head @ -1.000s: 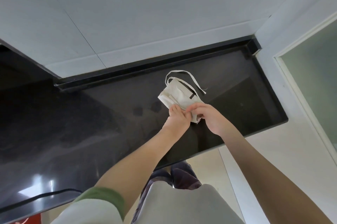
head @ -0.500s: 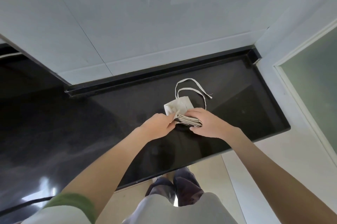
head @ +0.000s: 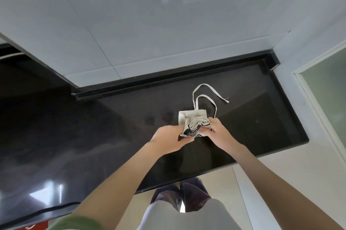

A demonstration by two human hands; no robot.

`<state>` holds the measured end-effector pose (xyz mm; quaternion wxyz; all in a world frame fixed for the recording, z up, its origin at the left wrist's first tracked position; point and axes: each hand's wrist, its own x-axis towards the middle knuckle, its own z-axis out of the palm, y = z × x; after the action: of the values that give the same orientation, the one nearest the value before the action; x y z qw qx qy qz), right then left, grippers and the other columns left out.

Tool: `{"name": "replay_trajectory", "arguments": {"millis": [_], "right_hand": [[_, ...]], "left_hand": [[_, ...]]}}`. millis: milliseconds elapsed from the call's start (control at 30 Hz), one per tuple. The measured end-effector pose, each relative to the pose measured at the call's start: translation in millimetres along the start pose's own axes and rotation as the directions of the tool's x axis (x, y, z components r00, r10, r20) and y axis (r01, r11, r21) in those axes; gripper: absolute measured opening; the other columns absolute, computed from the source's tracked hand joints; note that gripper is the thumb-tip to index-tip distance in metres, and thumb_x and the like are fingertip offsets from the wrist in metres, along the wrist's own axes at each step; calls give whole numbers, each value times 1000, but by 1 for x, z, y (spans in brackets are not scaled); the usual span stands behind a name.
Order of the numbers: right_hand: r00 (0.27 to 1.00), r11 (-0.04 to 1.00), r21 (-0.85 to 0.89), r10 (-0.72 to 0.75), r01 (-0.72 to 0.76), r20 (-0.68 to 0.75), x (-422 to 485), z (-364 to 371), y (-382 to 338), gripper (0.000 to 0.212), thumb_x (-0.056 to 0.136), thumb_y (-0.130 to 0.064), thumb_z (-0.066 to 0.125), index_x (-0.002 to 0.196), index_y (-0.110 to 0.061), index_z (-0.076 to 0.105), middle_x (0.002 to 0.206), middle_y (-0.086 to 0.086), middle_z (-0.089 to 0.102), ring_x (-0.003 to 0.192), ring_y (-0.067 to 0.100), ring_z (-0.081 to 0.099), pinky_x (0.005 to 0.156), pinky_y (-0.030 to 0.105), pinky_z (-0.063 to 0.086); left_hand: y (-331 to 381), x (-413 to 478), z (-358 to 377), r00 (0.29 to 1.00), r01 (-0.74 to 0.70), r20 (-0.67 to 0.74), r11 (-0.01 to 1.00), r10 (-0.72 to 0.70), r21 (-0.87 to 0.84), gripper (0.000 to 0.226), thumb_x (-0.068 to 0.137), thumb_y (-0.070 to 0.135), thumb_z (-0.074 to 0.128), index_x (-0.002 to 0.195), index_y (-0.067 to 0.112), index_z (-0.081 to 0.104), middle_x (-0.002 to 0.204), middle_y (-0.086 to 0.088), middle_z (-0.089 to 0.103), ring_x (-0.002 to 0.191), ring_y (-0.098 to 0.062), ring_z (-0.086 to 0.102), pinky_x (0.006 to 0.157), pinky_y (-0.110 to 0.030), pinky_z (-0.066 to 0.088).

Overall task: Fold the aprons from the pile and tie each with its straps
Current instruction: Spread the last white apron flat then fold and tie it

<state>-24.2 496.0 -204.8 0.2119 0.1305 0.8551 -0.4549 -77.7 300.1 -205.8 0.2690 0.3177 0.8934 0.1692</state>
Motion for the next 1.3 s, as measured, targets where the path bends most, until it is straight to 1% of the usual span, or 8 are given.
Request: {"name": "replay_trajectory", "arguments": {"millis": [133,300,433,533,833,1067,1167,1300], "right_hand": [[995,999,-4,51,-52,-87,6,0,-4,24,97,-26,53,96,-5,64,90,7,64,92,21,58,79,34,42],[981,990,-82,104,-118,-163,15,9,-6,26,99,-32,44,92,-13,59,82,2,63,81,18,59,69,31,43],[972,982,-100,141,-161,-186,19,12,-6,31,101,-33,39,94,-11,59,85,5,63,84,22,59,76,37,46],[963,977,-88,173,-194,-208,21,11,-8,27,102,-29,39,102,-9,57,90,8,64,86,24,59,76,35,44],[974,991,75,123,-110,-191,22,6,-9,13,104,-30,35,100,-21,44,76,-3,57,73,15,58,66,27,41],[959,911,383,231,-155,-162,23,6,-5,29,104,-27,36,91,-5,51,79,4,49,74,12,46,70,28,37],[946,911,376,257,-169,-198,25,9,-4,27,103,-24,38,91,-4,52,76,4,48,71,12,45,64,26,35],[923,934,305,271,-184,-273,32,14,-5,14,100,-20,46,96,-8,46,74,-1,50,69,13,48,63,26,38]], "left_hand": [[2,13,1,986,157,-30,980,-161,-120,46,101,49,35,74,14,50,73,1,56,73,-19,56,66,-28,38],[10,25,-3,931,310,62,688,-360,-656,36,102,30,39,102,3,64,94,-4,63,82,-11,54,66,-17,39],[11,31,-3,862,430,135,563,-488,-706,34,100,29,42,95,1,60,76,0,55,67,-9,48,58,-19,36],[18,36,-4,857,443,90,637,-508,-631,35,97,36,48,78,6,52,70,4,48,65,-10,46,59,-20,36],[29,41,5,879,304,-85,690,-469,-657,19,99,36,49,107,19,51,94,6,64,83,-9,63,69,-20,53],[18,38,3,875,327,143,349,-462,-878,21,102,28,42,104,19,61,105,-2,68,96,-14,64,81,-22,52],[18,42,-3,847,403,151,430,-510,-808,26,103,26,40,106,11,60,101,-2,64,95,-15,61,79,-22,47],[16,44,5,834,474,-11,726,-552,-498,33,103,29,36,110,5,59,110,-8,60,99,-20,56,93,-35,45]]}}
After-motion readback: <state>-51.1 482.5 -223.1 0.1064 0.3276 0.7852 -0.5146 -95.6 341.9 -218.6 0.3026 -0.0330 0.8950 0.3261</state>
